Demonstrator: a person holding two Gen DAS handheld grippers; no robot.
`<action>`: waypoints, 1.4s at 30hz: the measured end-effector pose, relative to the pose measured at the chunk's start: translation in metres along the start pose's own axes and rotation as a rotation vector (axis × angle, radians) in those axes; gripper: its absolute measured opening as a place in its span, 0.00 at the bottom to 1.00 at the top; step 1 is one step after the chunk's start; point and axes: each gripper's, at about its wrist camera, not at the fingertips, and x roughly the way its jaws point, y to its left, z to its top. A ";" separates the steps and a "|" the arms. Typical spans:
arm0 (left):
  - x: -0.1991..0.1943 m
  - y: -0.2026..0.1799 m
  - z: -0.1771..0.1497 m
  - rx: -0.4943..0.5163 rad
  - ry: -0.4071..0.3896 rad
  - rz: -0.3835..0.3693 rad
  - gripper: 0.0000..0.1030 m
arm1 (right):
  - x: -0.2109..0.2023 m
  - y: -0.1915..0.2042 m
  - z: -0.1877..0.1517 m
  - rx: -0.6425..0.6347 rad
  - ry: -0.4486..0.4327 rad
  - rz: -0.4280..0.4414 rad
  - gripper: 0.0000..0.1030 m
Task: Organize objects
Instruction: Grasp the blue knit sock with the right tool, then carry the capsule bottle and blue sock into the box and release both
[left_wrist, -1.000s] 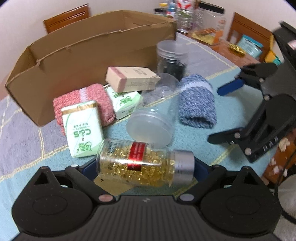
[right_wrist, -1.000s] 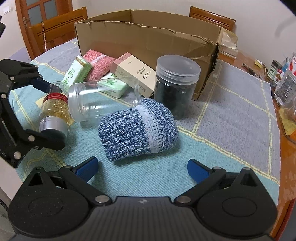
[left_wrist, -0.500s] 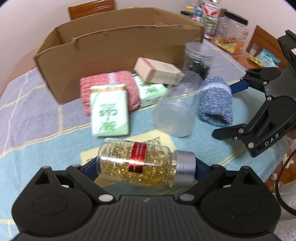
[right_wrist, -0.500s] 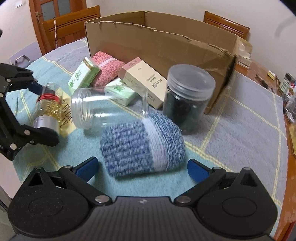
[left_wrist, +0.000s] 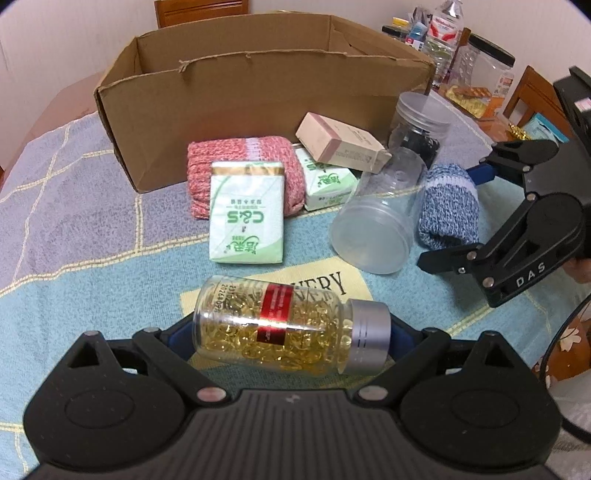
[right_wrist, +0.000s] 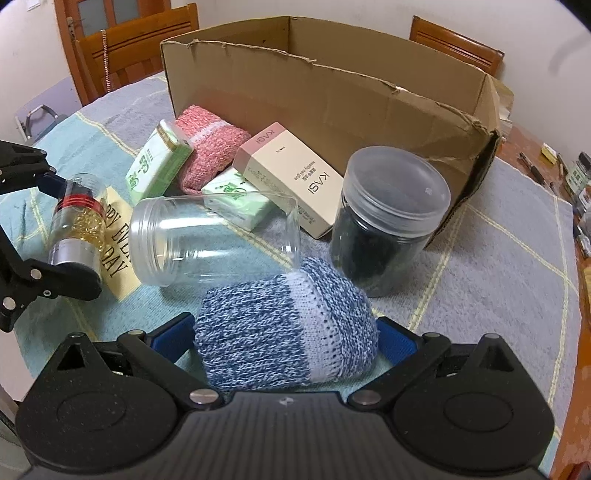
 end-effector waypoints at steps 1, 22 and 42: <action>0.000 0.001 0.001 -0.001 0.001 -0.004 0.93 | 0.000 0.001 0.000 0.001 0.000 -0.006 1.00; -0.030 0.013 0.028 0.036 -0.003 -0.045 0.93 | -0.030 -0.002 0.009 0.146 0.061 -0.066 0.79; -0.078 0.035 0.120 0.059 -0.146 0.010 0.93 | -0.107 0.003 0.081 0.152 -0.120 -0.118 0.79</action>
